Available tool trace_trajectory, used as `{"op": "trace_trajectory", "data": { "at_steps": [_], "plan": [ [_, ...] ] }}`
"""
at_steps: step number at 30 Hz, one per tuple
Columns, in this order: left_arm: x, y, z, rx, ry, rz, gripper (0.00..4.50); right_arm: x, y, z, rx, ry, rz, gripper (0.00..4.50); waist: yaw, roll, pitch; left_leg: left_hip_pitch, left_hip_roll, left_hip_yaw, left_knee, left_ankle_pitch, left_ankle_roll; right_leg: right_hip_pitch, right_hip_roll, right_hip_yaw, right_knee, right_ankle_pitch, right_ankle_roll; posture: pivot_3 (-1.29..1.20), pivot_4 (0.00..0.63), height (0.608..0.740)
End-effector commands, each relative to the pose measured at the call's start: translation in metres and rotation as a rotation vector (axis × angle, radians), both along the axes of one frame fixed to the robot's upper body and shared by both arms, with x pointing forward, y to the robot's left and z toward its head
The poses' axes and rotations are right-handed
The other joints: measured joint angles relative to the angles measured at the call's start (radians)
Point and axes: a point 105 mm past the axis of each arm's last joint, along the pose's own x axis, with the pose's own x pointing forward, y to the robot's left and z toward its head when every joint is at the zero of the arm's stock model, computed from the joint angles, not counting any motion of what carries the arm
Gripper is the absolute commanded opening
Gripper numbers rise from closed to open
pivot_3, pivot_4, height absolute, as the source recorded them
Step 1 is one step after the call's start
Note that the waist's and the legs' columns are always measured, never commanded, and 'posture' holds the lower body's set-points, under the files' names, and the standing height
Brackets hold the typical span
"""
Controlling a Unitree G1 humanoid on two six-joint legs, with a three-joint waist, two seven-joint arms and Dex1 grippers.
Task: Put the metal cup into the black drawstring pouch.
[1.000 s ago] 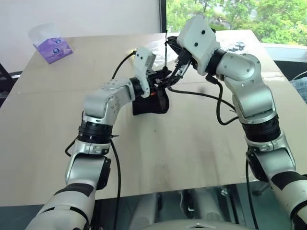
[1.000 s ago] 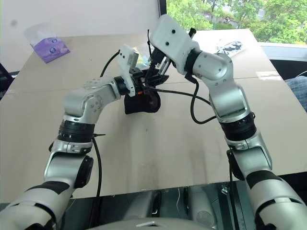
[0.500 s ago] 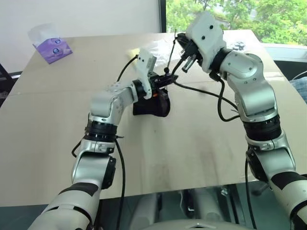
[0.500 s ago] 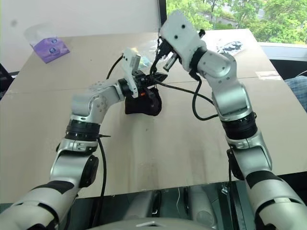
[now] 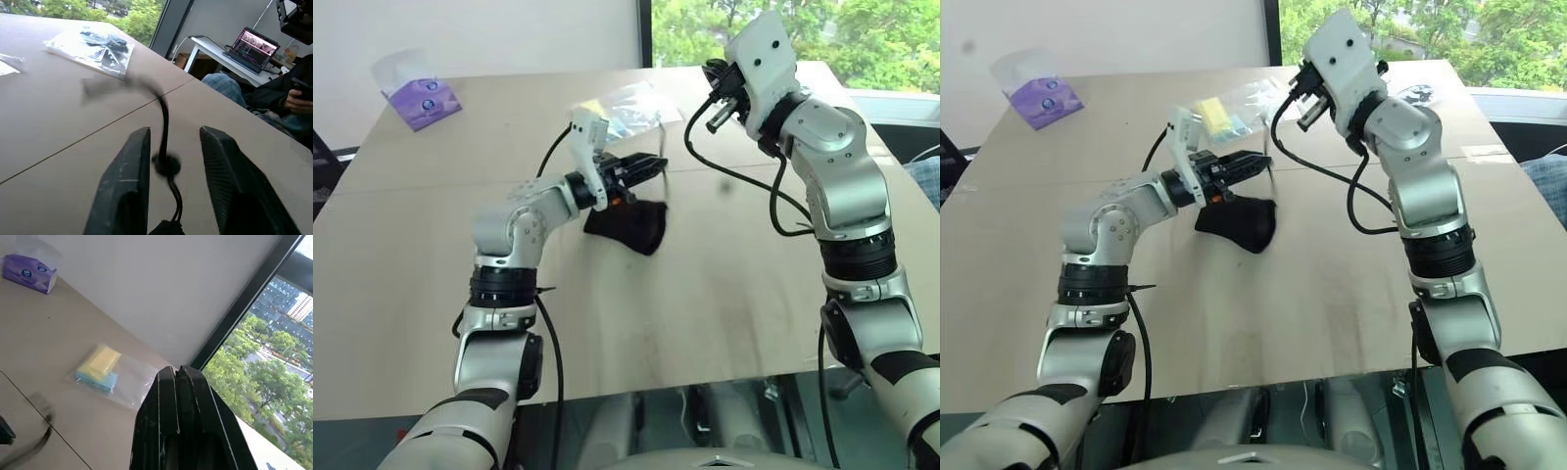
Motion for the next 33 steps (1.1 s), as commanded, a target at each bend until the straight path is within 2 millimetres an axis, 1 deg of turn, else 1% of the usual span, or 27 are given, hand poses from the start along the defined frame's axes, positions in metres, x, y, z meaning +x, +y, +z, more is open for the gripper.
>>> {"op": "trace_trajectory", "data": {
  "at_steps": [1, 2, 4, 7, 9, 10, 12, 15, 17, 19, 22, 26, 31, 33],
  "plan": [
    [-0.002, -0.004, 0.015, 0.000, -0.071, -0.006, 1.39, -0.014, 0.008, 0.014, 0.008, -0.062, 0.049, 0.00, -0.001, 0.000, 0.000, 0.000, 0.000, 0.000, 0.001, 0.000, 0.000, 0.000, 0.000, 0.000, 0.001, 0.000, 0.000, 0.00, 0.150, 0.740],
    [-0.002, -0.004, 0.014, 0.006, -0.072, -0.004, 1.39, -0.014, 0.007, 0.011, 0.017, -0.042, 0.053, 0.00, -0.001, 0.000, 0.000, 0.000, 0.000, 0.000, 0.001, 0.000, 0.000, 0.000, 0.000, 0.001, 0.001, 0.000, 0.000, 0.00, 0.150, 0.740],
    [-0.001, -0.001, 0.009, 0.019, -0.063, 0.002, 1.39, -0.017, 0.002, -0.002, 0.032, 0.027, 0.074, 0.00, 0.000, 0.000, 0.000, 0.000, 0.000, 0.001, 0.002, 0.000, 0.000, 0.000, 0.000, 0.001, 0.002, 0.000, 0.000, 0.00, 0.150, 0.740],
    [0.003, 0.005, 0.002, 0.071, -0.070, 0.045, 1.39, -0.023, -0.006, -0.026, 0.065, 0.147, 0.127, 0.00, 0.002, 0.000, 0.000, 0.000, 0.000, 0.000, 0.002, 0.000, 0.000, 0.001, 0.000, 0.000, 0.001, 0.000, 0.000, 0.00, 0.150, 0.740],
    [0.006, 0.007, -0.010, 0.151, -0.073, 0.067, 1.49, -0.022, -0.017, -0.049, 0.013, 0.179, 0.073, 0.57, 0.003, 0.000, 0.000, 0.000, 0.000, 0.000, 0.002, 0.000, 0.000, 0.001, 0.000, 0.001, 0.001, 0.000, 0.000, 0.00, 0.150, 0.740],
    [0.003, 0.004, -0.016, 0.192, -0.079, 0.048, 1.49, -0.023, -0.022, -0.062, -0.014, 0.201, 0.051, 0.62, 0.004, 0.000, 0.000, 0.000, 0.000, 0.000, 0.003, 0.000, 0.000, 0.001, 0.000, 0.000, 0.001, 0.000, 0.000, 0.00, 0.150, 0.740],
    [-0.003, -0.005, -0.027, 0.240, -0.074, 0.000, 1.49, -0.029, -0.025, -0.085, -0.039, 0.265, 0.058, 1.39, 0.006, 0.000, 0.000, 0.000, 0.000, 0.000, 0.003, 0.000, 0.000, 0.001, 0.000, 0.000, 0.001, 0.000, 0.000, 0.00, 0.150, 0.740],
    [-0.010, -0.013, -0.037, 0.289, -0.063, -0.044, 1.49, -0.032, -0.030, -0.104, -0.023, 0.322, 0.040, 1.39, 0.003, 0.000, 0.000, 0.000, 0.000, 0.001, 0.002, 0.000, 0.001, 0.001, 0.000, 0.001, 0.001, 0.000, 0.000, 0.00, 0.150, 0.740],
    [-0.015, -0.013, -0.041, 0.327, -0.026, -0.049, 1.49, -0.032, -0.037, -0.119, -0.058, 0.349, 0.008, 1.39, 0.000, 0.000, 0.000, 0.000, 0.000, 0.002, 0.003, 0.000, 0.001, 0.000, 0.000, 0.002, 0.002, 0.000, 0.000, 0.00, 0.150, 0.740],
    [-0.022, -0.013, -0.040, 0.364, -0.014, -0.051, 1.49, -0.034, -0.041, -0.127, -0.071, 0.368, -0.008, 1.39, -0.001, 0.000, 0.000, 0.000, 0.000, 0.002, 0.003, 0.000, 0.001, 0.000, 0.001, 0.002, 0.002, 0.000, 0.000, 0.00, 0.150, 0.740],
    [-0.035, -0.013, -0.036, 0.441, -0.013, -0.037, 1.49, -0.036, -0.045, -0.130, -0.063, 0.376, -0.028, 1.39, 0.000, 0.000, 0.000, 0.000, 0.001, 0.001, 0.003, 0.000, 0.001, 0.000, 0.001, 0.002, 0.002, 0.000, 0.000, 0.00, 0.150, 0.740],
    [-0.039, -0.005, -0.052, 0.660, -0.058, 0.051, 1.49, -0.039, -0.047, -0.133, -0.053, 0.385, -0.039, 1.39, 0.002, 0.000, 0.000, 0.001, 0.000, 0.001, 0.003, 0.000, 0.001, 0.001, 0.001, 0.002, 0.002, 0.000, 0.000, 0.00, 0.150, 0.740],
    [-0.033, -0.009, -0.073, 0.742, -0.059, 0.114, 1.49, -0.046, -0.045, -0.139, -0.072, 0.405, -0.024, 1.39, 0.009, 0.000, 0.000, 0.001, 0.000, 0.001, 0.003, 0.000, 0.001, 0.002, 0.001, 0.002, 0.002, 0.000, 0.000, 0.00, 0.150, 0.740],
    [-0.030, -0.007, -0.076, 0.767, -0.075, 0.128, 0.92, -0.050, -0.045, -0.142, -0.085, 0.408, -0.007, 1.47, 0.011, 0.000, 0.000, 0.001, 0.000, 0.001, 0.003, 0.000, 0.001, 0.002, 0.001, 0.002, 0.002, 0.000, 0.000, 0.00, 0.150, 0.740]
  ]
}}
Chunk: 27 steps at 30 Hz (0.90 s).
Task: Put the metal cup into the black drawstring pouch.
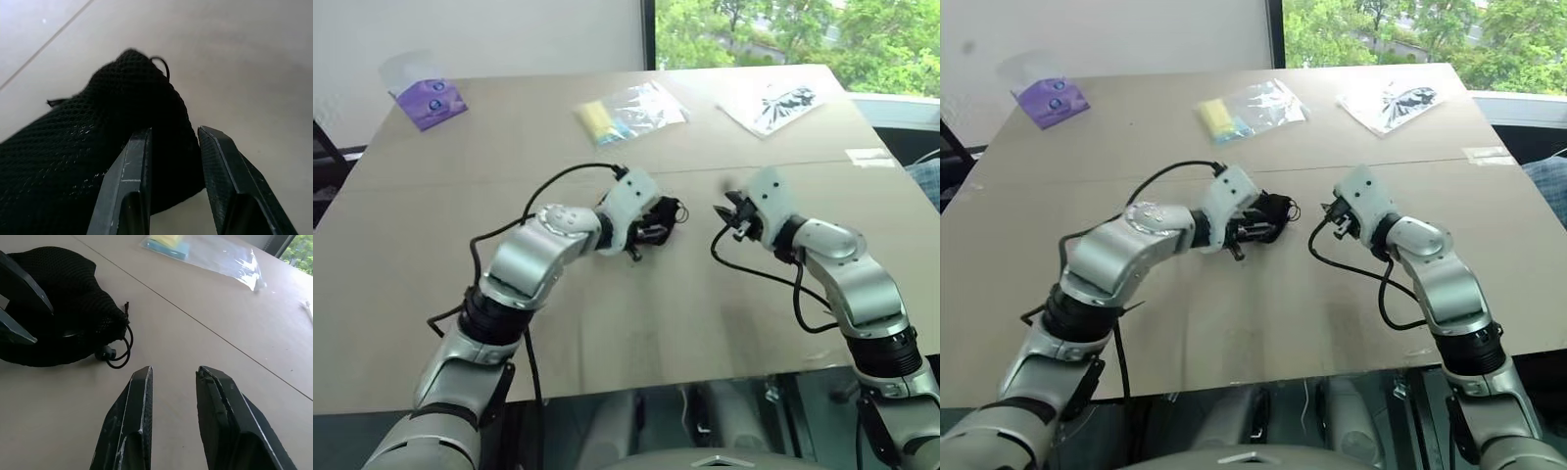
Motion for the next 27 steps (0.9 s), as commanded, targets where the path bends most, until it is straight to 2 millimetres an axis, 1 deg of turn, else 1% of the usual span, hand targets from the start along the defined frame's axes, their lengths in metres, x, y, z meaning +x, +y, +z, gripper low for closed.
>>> {"op": "trace_trajectory", "data": {
  "at_steps": [1, 2, 3, 5, 6, 8, 10, 13, 14, 15, 17, 19, 23, 26, 27],
  "plan": [
    [0.007, 0.005, 0.008, 0.037, -0.084, 0.017, 0.60, -0.009, 0.002, 0.009, -0.006, -0.043, 0.042, 1.47, 0.001, 0.000, 0.000, 0.000, 0.000, 0.000, 0.000, 0.000, 0.000, 0.000, 0.000, 0.000, 0.000, 0.000, 0.000, 0.00, 0.150, 0.740],
    [0.008, 0.009, 0.009, 0.045, -0.093, 0.021, 0.21, -0.011, 0.003, 0.008, -0.006, -0.043, 0.050, 1.47, 0.000, 0.000, 0.000, 0.000, 0.000, 0.000, 0.000, 0.000, 0.000, 0.000, 0.000, 0.000, 0.000, 0.000, 0.000, 0.00, 0.150, 0.740],
    [0.009, 0.013, 0.011, 0.044, -0.095, 0.027, 0.07, -0.012, 0.004, 0.008, -0.004, -0.044, 0.057, 1.47, -0.003, 0.000, 0.000, 0.000, 0.000, 0.000, 0.000, 0.000, 0.000, 0.000, 0.000, 0.000, 0.000, 0.000, 0.000, 0.00, 0.150, 0.740],
    [0.010, 0.020, 0.014, 0.046, -0.100, 0.039, 0.07, -0.014, 0.006, 0.007, 0.006, -0.042, 0.068, 1.47, -0.005, 0.000, 0.000, 0.000, 0.000, 0.000, 0.000, 0.000, 0.000, 0.000, 0.000, 0.000, 0.000, 0.000, 0.000, 0.00, 0.150, 0.740],
    [0.012, 0.027, 0.019, 0.043, -0.111, 0.042, 0.07, -0.018, 0.010, 0.005, 0.032, -0.023, 0.098, 1.47, -0.007, 0.000, 0.000, 0.000, 0.000, 0.000, 0.000, 0.000, 0.000, 0.000, 0.000, 0.000, 0.000, 0.000, 0.000, 0.00, 0.150, 0.740],
    [0.015, 0.039, 0.030, 0.025, -0.126, 0.048, 0.00, -0.023, 0.018, -0.001, 0.056, 0.007, 0.142, 1.99, -0.008, 0.000, 0.000, 0.000, 0.000, 0.000, 0.000, 0.000, 0.000, 0.000, 0.000, 0.000, 0.000, 0.000, 0.000, 0.00, 0.150, 0.740],
    [0.015, 0.046, 0.042, -0.035, -0.119, 0.034, 0.00, -0.023, 0.023, -0.009, 0.053, 0.017, 0.146, 2.58, -0.007, 0.000, 0.000, 0.000, 0.000, 0.000, 0.000, 0.000, 0.000, 0.000, 0.000, 0.000, 0.000, 0.000, 0.000, 0.00, 0.150, 0.740],
    [0.014, 0.061, 0.055, -0.111, -0.066, 0.027, 0.00, -0.013, 0.028, -0.015, 0.052, -0.011, 0.104, 4.01, -0.006, 0.000, 0.000, 0.000, 0.000, 0.000, 0.000, 0.000, 0.000, 0.000, 0.000, 0.000, 0.000, 0.000, 0.000, 0.00, 0.150, 0.740],
    [0.015, 0.068, 0.060, -0.128, -0.052, 0.036, 0.00, -0.009, 0.031, -0.015, 0.056, -0.018, 0.093, 4.38, -0.007, 0.000, 0.000, 0.000, 0.000, 0.000, 0.000, 0.000, 0.000, 0.000, 0.000, -0.001, 0.000, 0.000, 0.000, 0.00, 0.150, 0.740],
    [0.016, 0.073, 0.063, -0.147, -0.040, 0.041, 0.00, -0.007, 0.033, -0.016, 0.062, -0.023, 0.087, 4.45, -0.008, 0.000, 0.000, 0.000, 0.000, 0.000, 0.000, 0.000, 0.000, 0.000, 0.000, -0.001, 0.000, 0.000, 0.000, 0.00, 0.150, 0.740],
    [0.017, 0.082, 0.070, -0.181, -0.021, 0.047, 0.00, -0.002, 0.039, -0.018, 0.074, -0.031, 0.088, 4.45, -0.007, 0.000, 0.000, 0.000, 0.000, 0.000, 0.000, 0.000, 0.000, 0.000, 0.000, -0.001, 0.000, 0.000, 0.000, 0.00, 0.150, 0.740],
    [0.017, 0.089, 0.073, -0.183, -0.013, 0.050, 0.00, 0.000, 0.046, -0.020, 0.075, -0.034, 0.104, 4.45, -0.008, 0.000, 0.000, 0.000, 0.000, 0.000, 0.000, 0.000, 0.000, 0.000, 0.000, -0.001, 0.000, 0.000, 0.000, 0.00, 0.150, 0.740],
    [0.009, 0.083, 0.077, -0.152, -0.013, -0.033, 0.00, 0.001, 0.054, -0.023, 0.095, -0.025, 0.126, 4.45, -0.008, 0.000, 0.000, 0.000, 0.000, 0.000, 0.000, 0.000, 0.000, 0.000, 0.000, -0.001, 0.000, 0.000, 0.000, 0.00, 0.150, 0.740],
    [-0.006, 0.070, 0.081, -0.189, 0.004, -0.128, 0.00, -0.004, 0.055, -0.029, 0.056, -0.022, 0.145, 4.45, -0.006, 0.000, 0.000, 0.000, 0.000, 0.000, 0.001, 0.000, 0.000, 0.000, 0.000, -0.001, 0.000, 0.000, 0.000, 0.00, 0.150, 0.740],
    [-0.012, 0.067, 0.080, -0.190, 0.014, -0.148, 0.24, -0.004, 0.054, -0.030, 0.051, -0.023, 0.144, 4.49, -0.007, 0.000, 0.000, 0.000, 0.000, 0.000, 0.001, 0.000, 0.000, 0.000, 0.000, -0.001, 0.000, 0.000, 0.000, 0.00, 0.150, 0.740]
  ]
}}
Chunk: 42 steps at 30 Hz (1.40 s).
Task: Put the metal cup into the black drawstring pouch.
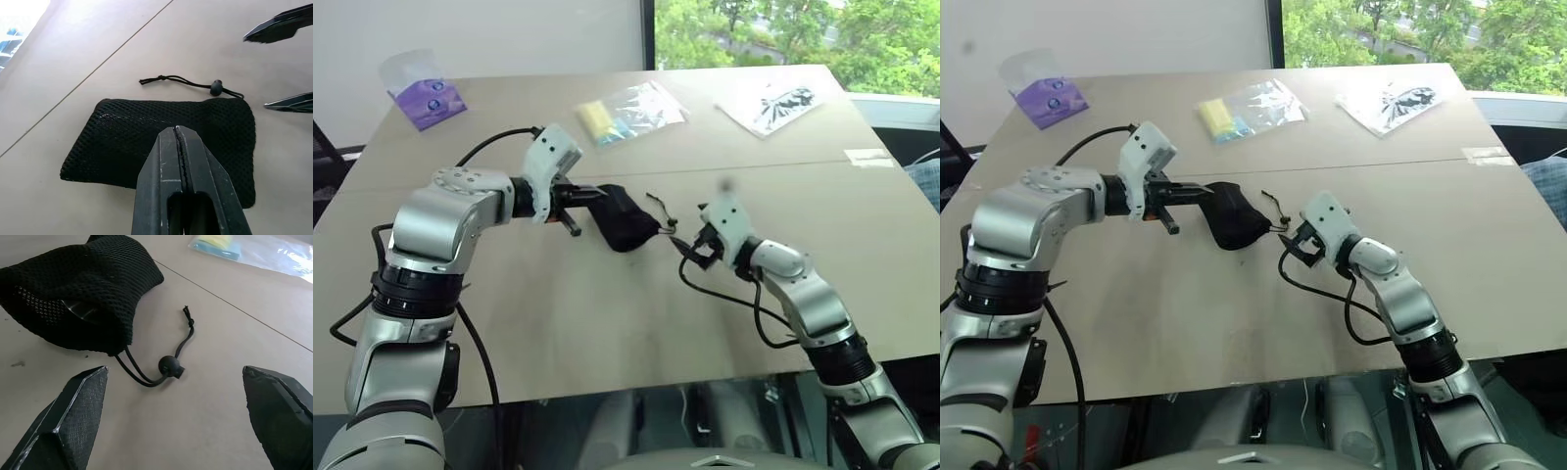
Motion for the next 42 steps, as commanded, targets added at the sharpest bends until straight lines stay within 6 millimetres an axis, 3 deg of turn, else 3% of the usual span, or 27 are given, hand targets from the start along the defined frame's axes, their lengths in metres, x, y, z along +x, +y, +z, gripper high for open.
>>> {"op": "trace_trajectory", "data": {
  "at_steps": [1, 6, 14, 18, 19, 21, 26, 31, 36, 42],
  "plan": [
    [-0.024, -0.016, 0.014, -0.014, -0.040, -0.131, 0.50, -0.006, 0.002, 0.009, -0.006, -0.056, 0.023, 4.50, -0.001, 0.000, 0.000, 0.000, 0.000, 0.000, 0.000, 0.000, 0.000, 0.000, 0.000, 0.000, 0.000, 0.000, 0.000, 0.00, 0.150, 0.740],
    [-0.043, -0.020, -0.014, 0.129, -0.063, -0.151, 2.17, -0.021, 0.003, 0.011, 0.004, -0.049, 0.082, 4.50, -0.006, 0.000, 0.000, 0.001, 0.001, 0.000, -0.001, 0.000, 0.000, 0.000, 0.001, 0.001, 0.000, 0.000, 0.000, 0.00, 0.150, 0.740],
    [-0.019, -0.026, -0.057, 0.415, -0.262, -0.059, 2.17, -0.031, -0.002, 0.015, 0.022, -0.035, 0.100, 4.50, 0.007, 0.000, 0.000, 0.003, 0.000, 0.000, 0.000, -0.001, 0.001, 0.004, 0.000, 0.000, -0.001, 0.000, 0.000, 0.00, 0.150, 0.740],
    [-0.011, -0.029, -0.064, 0.390, -0.256, -0.041, 0.96, -0.029, -0.001, 0.015, 0.024, -0.038, 0.085, 4.50, 0.006, 0.000, 0.000, 0.003, 0.000, 0.000, 0.001, -0.001, 0.001, 0.004, 0.000, 0.000, 0.000, 0.000, 0.000, 0.00, 0.150, 0.740],
    [-0.008, -0.028, -0.061, 0.373, -0.253, -0.026, 0.54, -0.028, -0.002, 0.015, 0.025, -0.042, 0.077, 4.50, 0.004, 0.000, 0.000, 0.003, 0.000, 0.000, 0.001, -0.001, 0.001, 0.004, 0.000, 0.000, 0.000, 0.000, 0.000, 0.00, 0.150, 0.740],
    [-0.002, -0.024, -0.053, 0.343, -0.245, -0.004, 0.13, -0.026, -0.002, 0.015, 0.017, -0.052, 0.065, 4.50, 0.004, 0.000, 0.000, 0.003, 0.000, 0.000, 0.001, -0.001, 0.001, 0.004, 0.000, 0.000, 0.000, 0.000, 0.000, 0.00, 0.150, 0.740],
    [0.009, -0.013, -0.026, 0.223, -0.212, 0.013, 0.13, -0.015, 0.004, 0.014, -0.011, -0.095, 0.049, 4.50, -0.001, 0.000, 0.000, 0.003, 0.000, 0.000, 0.001, -0.001, 0.001, 0.004, 0.000, -0.001, 0.000, 0.000, 0.000, 0.00, 0.150, 0.740],
    [0.018, 0.006, -0.005, 0.239, -0.238, 0.029, 0.13, 0.011, 0.017, 0.010, 0.012, -0.115, 0.013, 4.50, -0.006, 0.000, 0.000, 0.004, 0.000, 0.000, 0.000, 0.000, 0.001, 0.004, 0.001, 0.000, 0.000, 0.000, 0.000, 0.00, 0.150, 0.740],
    [0.018, 0.010, 0.002, 0.232, -0.250, 0.044, 0.13, 0.029, 0.037, 0.002, 0.014, -0.135, 0.024, 4.50, -0.004, 0.000, 0.000, 0.003, 0.000, 0.000, 0.000, -0.001, 0.001, 0.003, 0.000, -0.001, 0.000, 0.000, 0.000, 0.00, 0.150, 0.740],
    [0.016, 0.014, 0.014, 0.201, -0.250, 0.073, 0.13, 0.030, 0.068, 0.000, 0.080, -0.118, 0.122, 4.50, -0.007, 0.000, 0.000, 0.003, 0.000, -0.001, 0.000, -0.001, 0.001, 0.003, 0.001, -0.001, 0.000, 0.000, 0.000, 0.00, 0.150, 0.740]
  ]
}}
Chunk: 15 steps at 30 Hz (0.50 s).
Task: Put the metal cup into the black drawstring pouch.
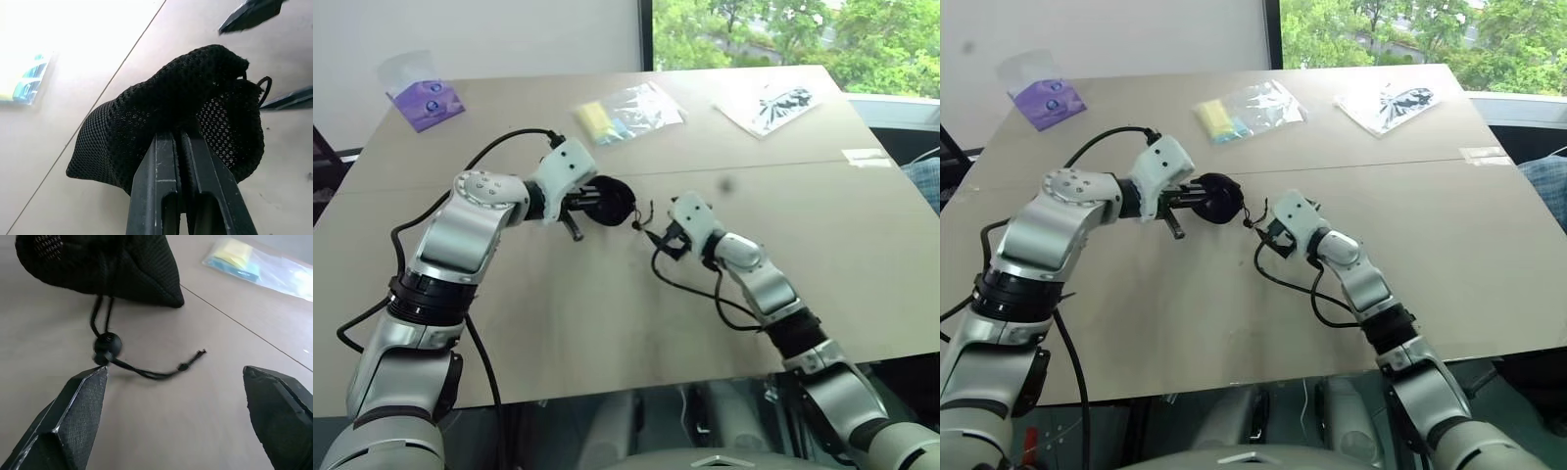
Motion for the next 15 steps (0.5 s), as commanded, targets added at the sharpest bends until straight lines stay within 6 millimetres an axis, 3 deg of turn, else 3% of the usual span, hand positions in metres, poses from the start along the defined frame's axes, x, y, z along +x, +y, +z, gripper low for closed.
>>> {"op": "trace_trajectory", "data": {
  "at_steps": [1, 6, 10, 13, 15],
  "plan": [
    [-0.003, 0.003, 0.027, -0.021, -0.072, 0.006, 0.13, 0.000, 0.018, 0.013, 0.043, -0.050, 0.063, 4.50, -0.001, 0.000, 0.000, 0.000, 0.000, 0.000, 0.000, 0.000, 0.000, 0.000, 0.000, 0.000, 0.000, 0.000, 0.000, 0.00, 0.150, 0.740],
    [-0.005, 0.006, 0.034, -0.026, -0.079, 0.013, 0.13, 0.013, 0.036, 0.006, 0.017, -0.079, 0.065, 4.50, -0.004, 0.000, 0.000, 0.000, 0.000, 0.000, 0.000, 0.000, 0.000, 0.000, 0.000, 0.000, 0.000, 0.000, 0.000, 0.00, 0.150, 0.740],
    [-0.006, 0.010, 0.038, -0.039, -0.078, 0.031, 0.13, 0.028, 0.040, -0.004, -0.006, -0.070, -0.002, 4.50, -0.010, 0.000, 0.000, 0.000, 0.000, 0.000, -0.001, 0.000, 0.000, 0.000, 0.000, 0.000, 0.000, 0.000, 0.000, 0.00, 0.150, 0.740],
    [-0.007, 0.014, 0.041, -0.034, -0.088, 0.045, 0.00, 0.037, 0.032, -0.008, -0.028, -0.078, -0.066, 3.65, -0.019, 0.000, 0.000, 0.001, 0.000, 0.000, -0.001, 0.000, 0.000, 0.000, 0.000, 0.001, 0.000, 0.000, 0.000, 0.00, 0.150, 0.740],
    [-0.009, 0.015, 0.040, -0.037, -0.083, 0.045, 0.00, 0.040, 0.028, -0.005, -0.005, -0.094, -0.090, 2.73, -0.018, 0.000, 0.000, 0.001, 0.000, 0.000, -0.001, 0.000, 0.000, 0.000, 0.000, 0.000, 0.000, 0.000, 0.000, 0.00, 0.150, 0.740]
  ]
}}
